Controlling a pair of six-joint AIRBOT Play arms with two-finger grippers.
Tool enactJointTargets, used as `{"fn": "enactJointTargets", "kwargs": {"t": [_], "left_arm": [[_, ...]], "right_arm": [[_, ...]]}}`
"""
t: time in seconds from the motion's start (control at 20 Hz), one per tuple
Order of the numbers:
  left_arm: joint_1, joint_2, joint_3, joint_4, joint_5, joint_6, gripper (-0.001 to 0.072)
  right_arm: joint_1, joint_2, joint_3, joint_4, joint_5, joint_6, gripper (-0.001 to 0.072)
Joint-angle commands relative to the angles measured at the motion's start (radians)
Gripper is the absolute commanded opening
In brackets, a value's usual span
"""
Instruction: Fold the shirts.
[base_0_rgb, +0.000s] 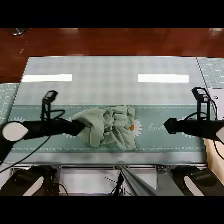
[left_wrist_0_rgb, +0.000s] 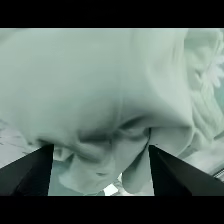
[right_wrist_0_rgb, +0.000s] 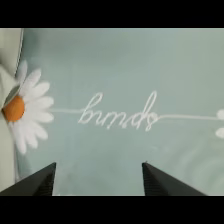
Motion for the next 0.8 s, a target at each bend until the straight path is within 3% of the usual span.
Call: {"fn": "enactJointTargets", "kwargs": {"t": [0.0, 0.15, 0.25, 0.3, 0.45, 0.6, 0.75], "left_arm": [[0.138, 0.001, 0.193, 0.083, -0.180, -0.055, 0.0701], [0.319, 0.011, 0.341, 0.190, -0.206, -0.173, 0.0700], [0.407, -0.003, 0.306, 0.124, -0.231, -0.219, 0.0700], [0.421, -0.027, 0.257, 0.019, -0.252, -0.193, 0.0699], [0.392, -0.150, 0.130, -0.390, -0.196, 0.143, 0.0699], [0.302, -0.280, 0.151, -0.432, -0.121, 0.251, 0.0699], [0.170, -0.437, 0.232, -0.303, -0.163, 0.267, 0.0700]], "right_arm": [[-0.108, -0.126, 0.055, -0.169, -0.011, -0.047, 0.0620], [-0.347, -0.163, 0.048, -0.283, 0.044, -0.049, 0.0620], [-0.499, -0.163, -0.024, -0.129, 0.039, -0.105, 0.0620], [-0.546, -0.163, -0.076, 0.000, 0.026, -0.183, 0.0620], [-0.537, -0.163, -0.200, 0.307, -0.016, -0.332, 0.0620], [-0.447, -0.163, -0.220, 0.343, -0.023, -0.335, 0.0620], [-0.337, -0.163, -0.220, 0.345, -0.037, -0.298, 0.0620]]}}
